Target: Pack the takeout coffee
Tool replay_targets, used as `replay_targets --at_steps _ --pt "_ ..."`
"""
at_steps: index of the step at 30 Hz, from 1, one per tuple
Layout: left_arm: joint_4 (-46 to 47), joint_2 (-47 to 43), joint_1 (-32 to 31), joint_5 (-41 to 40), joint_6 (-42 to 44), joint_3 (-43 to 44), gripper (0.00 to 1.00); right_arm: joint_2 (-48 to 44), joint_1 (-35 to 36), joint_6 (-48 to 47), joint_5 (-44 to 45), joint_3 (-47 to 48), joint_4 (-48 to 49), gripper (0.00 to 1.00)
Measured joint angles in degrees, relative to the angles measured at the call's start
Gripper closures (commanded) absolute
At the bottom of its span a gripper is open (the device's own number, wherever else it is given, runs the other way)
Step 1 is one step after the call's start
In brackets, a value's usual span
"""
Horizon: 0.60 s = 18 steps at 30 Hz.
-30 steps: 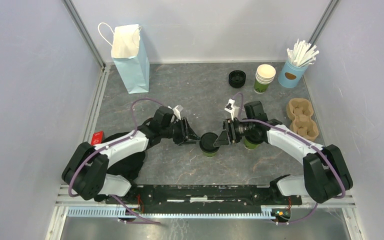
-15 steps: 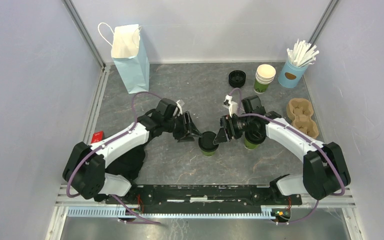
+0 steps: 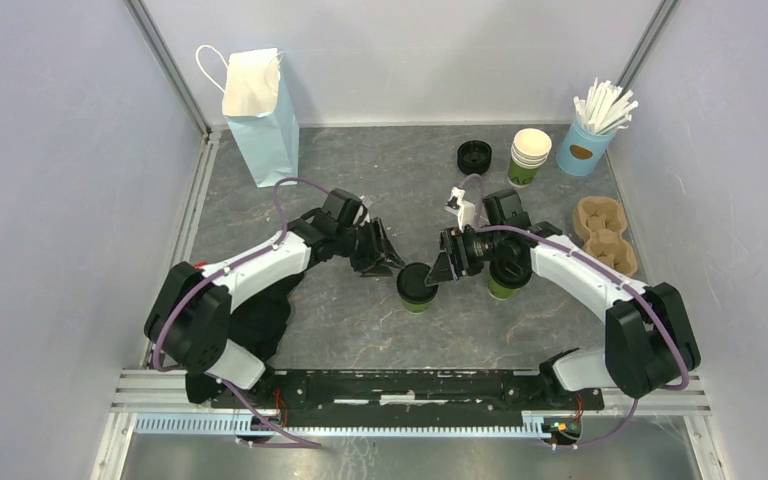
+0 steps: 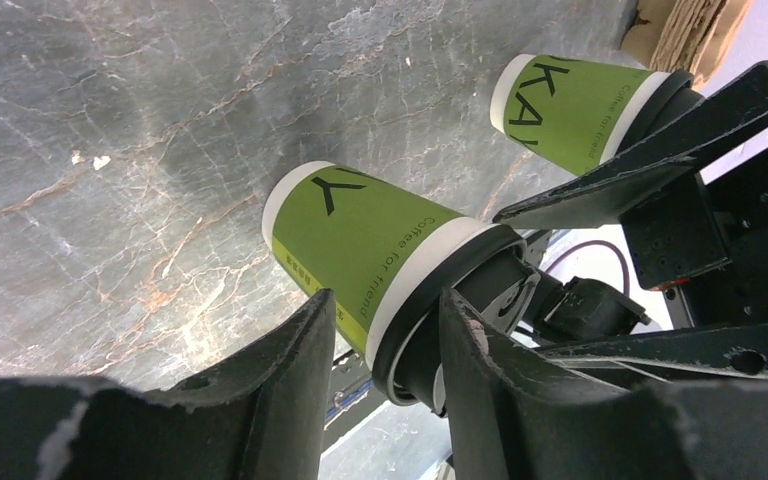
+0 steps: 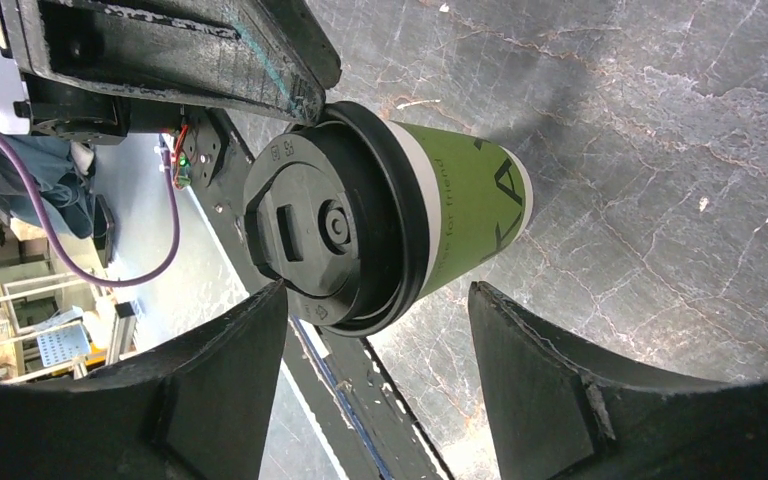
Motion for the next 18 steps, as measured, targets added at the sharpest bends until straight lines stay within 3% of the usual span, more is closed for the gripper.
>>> replay_targets --at_steps 11,18 --pt "4.2 1.2 0.0 2.4 0.1 -1.4 0.56 0.7 0.0 2.8 -2.6 -5.2 6.5 0.35" --pt "14.9 -1.1 0.0 2.8 -0.1 -9.6 0.59 0.8 -0.2 4.5 -4.2 -8.2 11.9 0.35"
